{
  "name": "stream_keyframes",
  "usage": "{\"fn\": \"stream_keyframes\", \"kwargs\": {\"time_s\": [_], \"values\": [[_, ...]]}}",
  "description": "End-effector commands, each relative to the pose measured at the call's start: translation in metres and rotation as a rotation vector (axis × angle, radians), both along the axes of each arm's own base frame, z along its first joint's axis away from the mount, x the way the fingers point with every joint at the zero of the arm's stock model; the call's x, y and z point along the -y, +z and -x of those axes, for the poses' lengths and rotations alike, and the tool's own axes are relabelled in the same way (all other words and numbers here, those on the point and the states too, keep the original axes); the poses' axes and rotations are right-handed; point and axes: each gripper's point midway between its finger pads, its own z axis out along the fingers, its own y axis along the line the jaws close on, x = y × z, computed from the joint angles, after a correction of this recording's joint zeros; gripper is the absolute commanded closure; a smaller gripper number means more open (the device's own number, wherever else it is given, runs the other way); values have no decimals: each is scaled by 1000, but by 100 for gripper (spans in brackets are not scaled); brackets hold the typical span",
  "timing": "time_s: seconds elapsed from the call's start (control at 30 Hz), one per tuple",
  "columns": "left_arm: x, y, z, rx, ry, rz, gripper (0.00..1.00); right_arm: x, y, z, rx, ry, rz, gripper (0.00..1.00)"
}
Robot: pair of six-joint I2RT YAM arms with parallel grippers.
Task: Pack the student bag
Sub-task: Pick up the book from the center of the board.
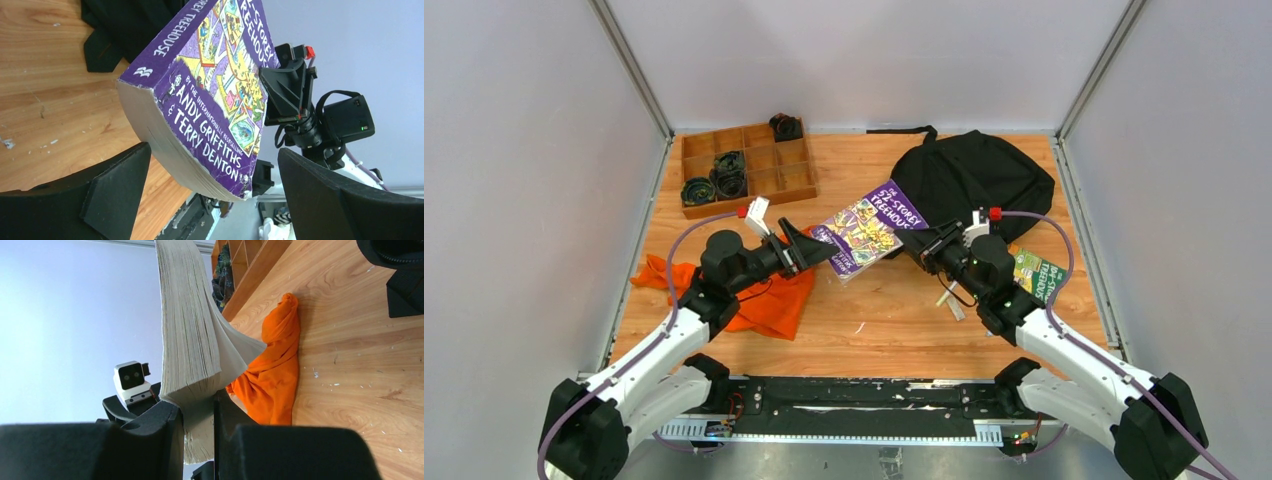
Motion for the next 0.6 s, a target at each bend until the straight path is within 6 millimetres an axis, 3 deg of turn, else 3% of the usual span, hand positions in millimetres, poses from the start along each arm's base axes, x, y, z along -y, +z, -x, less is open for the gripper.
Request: {"fn": "stream_keyframes", "kwargs": {"time_s": [0.0, 0.3, 0.43, 0.57], "values": [[2, -2, 6, 8, -37, 23, 0, 2, 62, 2, 135, 9, -151, 100], [3, -6, 4, 10, -35, 7, 3, -1, 69, 3, 144, 25, -140, 100], [1, 13, -2, 71, 0, 101, 7, -5, 61, 2, 111, 43, -145, 100], [6, 28, -3, 100, -22, 166, 18, -8, 49, 0, 66, 45, -174, 100]]}}
